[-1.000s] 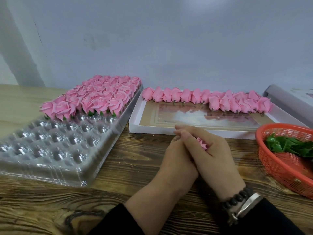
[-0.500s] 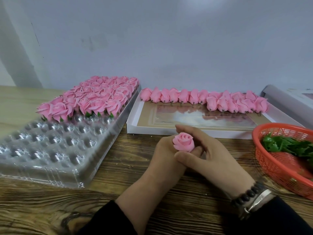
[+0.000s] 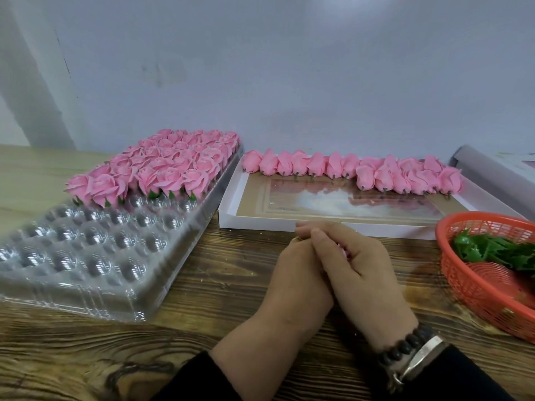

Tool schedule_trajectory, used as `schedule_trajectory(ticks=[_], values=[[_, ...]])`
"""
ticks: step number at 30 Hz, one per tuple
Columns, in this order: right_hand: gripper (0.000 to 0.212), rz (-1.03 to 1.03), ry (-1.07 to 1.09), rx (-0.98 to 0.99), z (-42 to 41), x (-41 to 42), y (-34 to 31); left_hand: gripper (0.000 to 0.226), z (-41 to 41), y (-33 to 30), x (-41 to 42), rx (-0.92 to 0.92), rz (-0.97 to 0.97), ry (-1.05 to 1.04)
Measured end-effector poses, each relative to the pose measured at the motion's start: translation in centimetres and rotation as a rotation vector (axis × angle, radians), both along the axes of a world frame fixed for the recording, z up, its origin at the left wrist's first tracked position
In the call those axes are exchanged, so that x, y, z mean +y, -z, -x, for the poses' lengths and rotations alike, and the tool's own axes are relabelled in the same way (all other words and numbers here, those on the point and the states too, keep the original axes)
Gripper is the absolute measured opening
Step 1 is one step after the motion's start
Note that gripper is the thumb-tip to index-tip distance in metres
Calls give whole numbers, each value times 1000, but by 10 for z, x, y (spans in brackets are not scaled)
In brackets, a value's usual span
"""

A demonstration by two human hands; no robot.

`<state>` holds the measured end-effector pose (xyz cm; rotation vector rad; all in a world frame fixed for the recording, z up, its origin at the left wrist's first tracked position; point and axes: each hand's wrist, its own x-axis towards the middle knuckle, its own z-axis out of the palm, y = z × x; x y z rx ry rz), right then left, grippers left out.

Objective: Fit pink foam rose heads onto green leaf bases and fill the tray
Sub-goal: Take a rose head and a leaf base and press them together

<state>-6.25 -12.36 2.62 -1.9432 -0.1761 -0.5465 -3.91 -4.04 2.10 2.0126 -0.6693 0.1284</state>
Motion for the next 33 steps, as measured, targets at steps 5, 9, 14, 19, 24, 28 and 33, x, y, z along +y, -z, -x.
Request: schedule_trajectory(ticks=[5, 9, 14, 19, 24, 28, 33], values=[[23, 79, -126, 93, 1, -7, -4, 18, -2, -7, 5, 133, -21, 196], [26, 131, -211, 155, 6, -6, -8, 26, 1, -12, 11, 199, -119, 240], [27, 108, -217, 132, 7, -10, -10, 15, 3, -13, 11, 155, -43, 238], [47, -88, -245, 144, 6, -14, -7, 14, 0, -13, 15, 142, 163, 156], [60, -172, -197, 111, 7, -10, -7, 19, -6, -4, 16, 17, 11, 29], [37, -277, -103, 22, 5, 1, -5, 20, 2, -2, 7, -96, -140, -24], [19, -103, -49, 55, 2, 1, -3, 18, 0, -2, 0, -30, -85, -24]])
